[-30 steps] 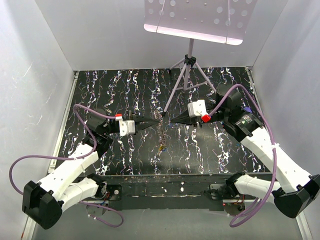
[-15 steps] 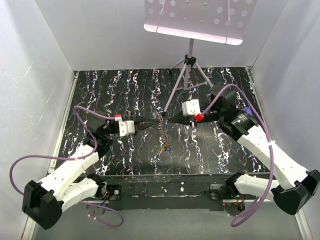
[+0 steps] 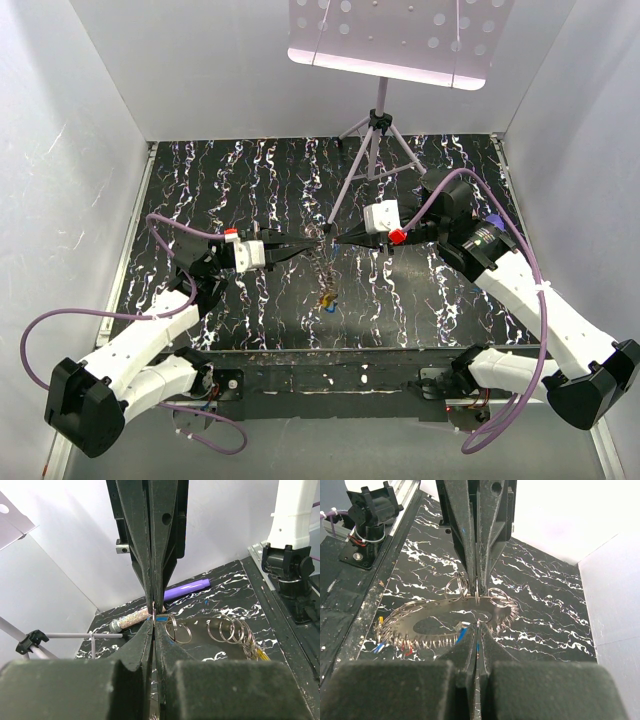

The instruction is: Put the keys on the keyring

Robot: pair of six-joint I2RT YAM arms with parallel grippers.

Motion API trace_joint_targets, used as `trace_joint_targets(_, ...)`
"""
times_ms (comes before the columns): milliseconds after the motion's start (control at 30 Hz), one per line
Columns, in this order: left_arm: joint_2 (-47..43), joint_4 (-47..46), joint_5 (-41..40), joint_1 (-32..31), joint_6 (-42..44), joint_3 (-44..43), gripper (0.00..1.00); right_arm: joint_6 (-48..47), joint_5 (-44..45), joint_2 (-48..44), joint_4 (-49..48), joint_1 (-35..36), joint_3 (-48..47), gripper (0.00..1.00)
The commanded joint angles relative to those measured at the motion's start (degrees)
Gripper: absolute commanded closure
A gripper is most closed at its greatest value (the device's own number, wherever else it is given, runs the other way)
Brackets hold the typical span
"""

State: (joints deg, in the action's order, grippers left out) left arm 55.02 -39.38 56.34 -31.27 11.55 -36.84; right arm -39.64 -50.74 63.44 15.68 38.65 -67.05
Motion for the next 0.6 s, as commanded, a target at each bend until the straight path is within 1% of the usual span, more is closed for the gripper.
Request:
trace_joint_targets(0, -0.4, -4.0, -0.9, -0.2, -1.2, 0.1, 1.0, -1.0, -0.9, -0.4, -1.8, 0.4, -1.1, 0.99)
trace_joint_targets(367, 0.3, -4.8, -0.4, -0.2, -2.1, 0.3, 1.0, 1.7, -1.2, -0.2, -5.1, 0.9, -0.7, 0.99)
trace_joint_targets(567, 0.5, -4.9, -0.4, -0.2, -2.2, 0.2, 1.0, 2.1, -1.6, -0.2, -5.4, 1.0, -0.6, 0.99)
